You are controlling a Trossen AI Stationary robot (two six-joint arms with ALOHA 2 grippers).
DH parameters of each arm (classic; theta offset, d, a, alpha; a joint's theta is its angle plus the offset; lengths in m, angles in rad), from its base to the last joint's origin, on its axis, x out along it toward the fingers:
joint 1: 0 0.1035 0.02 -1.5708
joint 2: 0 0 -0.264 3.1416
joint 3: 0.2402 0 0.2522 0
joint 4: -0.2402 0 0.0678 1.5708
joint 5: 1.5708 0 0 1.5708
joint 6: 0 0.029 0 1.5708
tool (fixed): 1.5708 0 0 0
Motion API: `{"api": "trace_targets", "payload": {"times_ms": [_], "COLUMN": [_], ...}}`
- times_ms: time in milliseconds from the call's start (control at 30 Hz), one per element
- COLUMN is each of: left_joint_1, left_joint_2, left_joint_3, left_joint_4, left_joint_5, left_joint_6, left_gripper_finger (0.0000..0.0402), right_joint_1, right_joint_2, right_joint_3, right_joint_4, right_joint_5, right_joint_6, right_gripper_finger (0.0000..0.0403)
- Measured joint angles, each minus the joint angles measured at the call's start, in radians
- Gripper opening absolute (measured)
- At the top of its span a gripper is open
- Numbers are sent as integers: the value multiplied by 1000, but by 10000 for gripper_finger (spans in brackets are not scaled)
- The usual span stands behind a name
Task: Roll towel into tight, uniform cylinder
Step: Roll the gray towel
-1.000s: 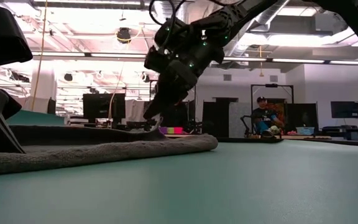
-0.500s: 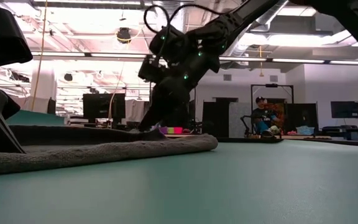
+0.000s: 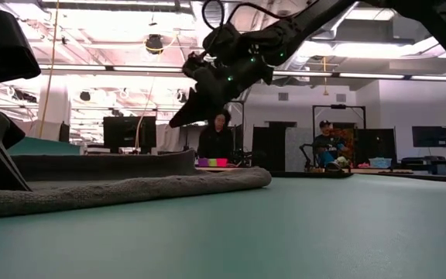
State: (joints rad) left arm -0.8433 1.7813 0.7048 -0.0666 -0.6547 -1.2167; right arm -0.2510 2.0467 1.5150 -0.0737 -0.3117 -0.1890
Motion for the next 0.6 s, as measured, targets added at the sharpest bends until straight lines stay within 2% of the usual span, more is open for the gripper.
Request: {"api": "trace_targets", "payload": {"times_ms": [67,200,367,600], "left_joint_1": [0,0,0,1], "left_joint_2": [0,0,0,0], "left_joint_3": [0,0,0,0], "left_joint_4": [-1,-2,-2,2], "left_joint_5": [-1,-1,-3,2], "left_joint_6": [0,0,0,5], "left_gripper_finger": [0,0,0,0], "right_joint_1": [11,37,75,77], "right_joint_2": [-4,-14,26,102], "right_joint_3": [-1,-2,-1,1], "right_joint_4": [-20,-38,-92,-36], "right_joint_5": [-30,-205,-121,-108], "right_joint_6": [4,-18,-82,-76], "right_gripper_finger": [14,14,14,14]}}
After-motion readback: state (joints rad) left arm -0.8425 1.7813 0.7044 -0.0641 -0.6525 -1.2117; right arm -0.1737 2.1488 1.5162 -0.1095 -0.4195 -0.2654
